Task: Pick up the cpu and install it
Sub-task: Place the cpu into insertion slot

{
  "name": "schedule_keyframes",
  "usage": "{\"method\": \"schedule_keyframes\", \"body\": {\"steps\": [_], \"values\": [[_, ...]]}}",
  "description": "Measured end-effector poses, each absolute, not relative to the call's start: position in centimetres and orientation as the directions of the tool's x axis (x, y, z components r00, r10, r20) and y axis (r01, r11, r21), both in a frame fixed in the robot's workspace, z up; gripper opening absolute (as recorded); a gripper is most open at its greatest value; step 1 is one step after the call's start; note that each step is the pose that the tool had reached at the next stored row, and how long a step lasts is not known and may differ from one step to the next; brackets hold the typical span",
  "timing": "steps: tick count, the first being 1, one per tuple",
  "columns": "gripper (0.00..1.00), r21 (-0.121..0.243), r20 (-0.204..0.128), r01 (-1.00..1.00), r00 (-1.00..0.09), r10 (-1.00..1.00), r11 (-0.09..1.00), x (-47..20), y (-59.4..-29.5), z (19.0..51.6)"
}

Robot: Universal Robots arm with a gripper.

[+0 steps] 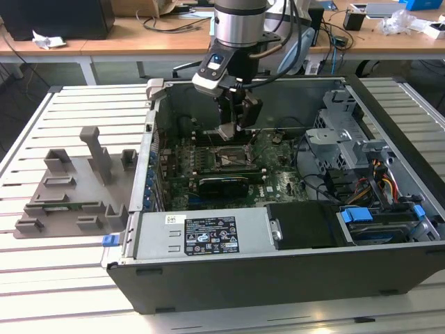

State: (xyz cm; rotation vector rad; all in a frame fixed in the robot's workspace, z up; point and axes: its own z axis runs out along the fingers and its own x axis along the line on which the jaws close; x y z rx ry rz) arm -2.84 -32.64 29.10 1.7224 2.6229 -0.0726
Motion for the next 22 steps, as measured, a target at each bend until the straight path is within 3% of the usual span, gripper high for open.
{"method": "schedule_keyframes", "body": {"steps": [22], "values": [[0.55, -0.037, -0.028, 0.962, -0.271, 0.962, 0.27, -2.84, -32.64, 29.1]]}}
